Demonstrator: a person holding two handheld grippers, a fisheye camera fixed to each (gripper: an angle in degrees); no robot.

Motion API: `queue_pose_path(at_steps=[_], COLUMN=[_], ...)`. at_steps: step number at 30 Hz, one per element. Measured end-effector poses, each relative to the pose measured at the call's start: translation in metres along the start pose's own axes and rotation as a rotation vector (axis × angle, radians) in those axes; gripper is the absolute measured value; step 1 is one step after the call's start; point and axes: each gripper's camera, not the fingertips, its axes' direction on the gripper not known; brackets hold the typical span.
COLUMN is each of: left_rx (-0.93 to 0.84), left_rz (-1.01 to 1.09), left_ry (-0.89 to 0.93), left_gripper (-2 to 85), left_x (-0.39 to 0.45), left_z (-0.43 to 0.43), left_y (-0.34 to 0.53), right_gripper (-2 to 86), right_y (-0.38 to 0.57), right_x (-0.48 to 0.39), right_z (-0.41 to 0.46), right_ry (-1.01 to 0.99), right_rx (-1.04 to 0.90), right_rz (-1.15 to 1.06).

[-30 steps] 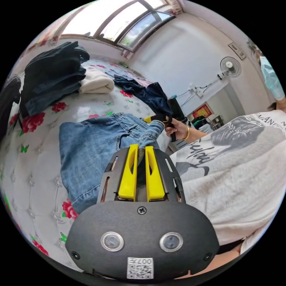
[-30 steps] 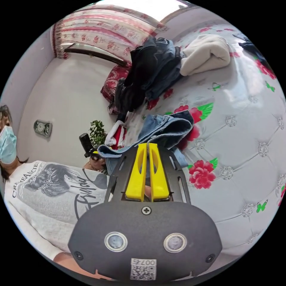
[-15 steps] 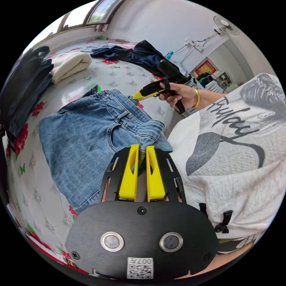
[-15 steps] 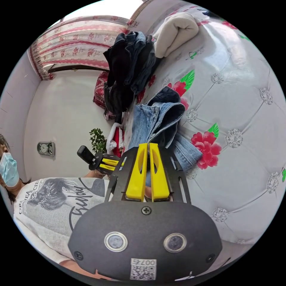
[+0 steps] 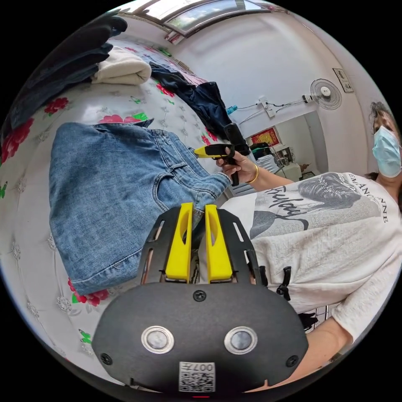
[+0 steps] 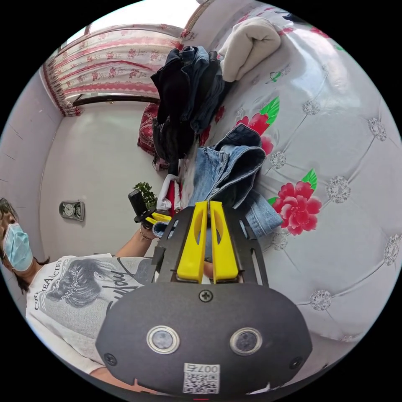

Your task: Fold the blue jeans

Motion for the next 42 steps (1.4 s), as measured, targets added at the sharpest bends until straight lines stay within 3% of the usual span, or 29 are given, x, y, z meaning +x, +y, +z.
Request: queue_pose_path(at_steps=[6,9,13,15,18,23,28,33,36,38,40,42], left_rx=[0.050,-0.108,-0.318,-0.311,-0.177,0.232,0.387,0.163,-0.147,-0.410,-0.496,-0.431], left_rz=[0.155,0.250,0.265,0.258,0.160,-0.025,0.032,0.204,0.280,0.315,0.280,0.264], left_ry=[-0.132,-0.151,-0.481,-0.508,-0.435,-0.321,-0.312,-0.246,-0.175,-0.212,-0.243,-0.225], left_gripper=[10.1,12.2,9.2,6.2,3.8,3.0,2.4,3.0,4.3,7.1,8.8,9.1], left_x=[0.038,0.060,0.074,0.072,0.065,0.048,0.066,0.097,0.098,0.087,0.077,0.078], left_z=[-0.003,0.041,0.110,0.115,0.077,-0.066,-0.154,-0.103,0.004,0.092,0.123,0.115], left_y=[-0.005,-0.014,-0.010,-0.008,-0.009,0.004,-0.003,-0.042,-0.052,-0.035,-0.019,-0.011], right_gripper=[-0.2,-0.2,-0.2,-0.2,-0.2,-0.2,-0.1,0.1,0.6,1.4,3.1,5.4], right_y=[0.002,0.000,-0.002,-0.002,-0.003,-0.007,0.002,0.034,0.046,0.049,0.049,0.049], right_x=[0.006,0.010,0.012,0.013,0.011,-0.016,-0.072,-0.056,-0.017,-0.003,-0.001,-0.010], right_z=[0.004,0.003,0.002,0.001,-0.005,-0.008,-0.003,0.024,0.038,0.032,0.023,0.003], right_ry=[0.001,-0.025,-0.034,-0.029,-0.023,-0.048,-0.182,-0.213,-0.127,-0.196,-0.187,-0.115], right_rx=[-0.003,0.023,0.032,0.031,0.053,0.030,-0.037,-0.137,-0.216,-0.199,-0.198,-0.167], right_rz=[0.030,0.053,0.068,0.074,0.077,0.026,-0.091,0.024,0.192,0.237,0.240,0.196])
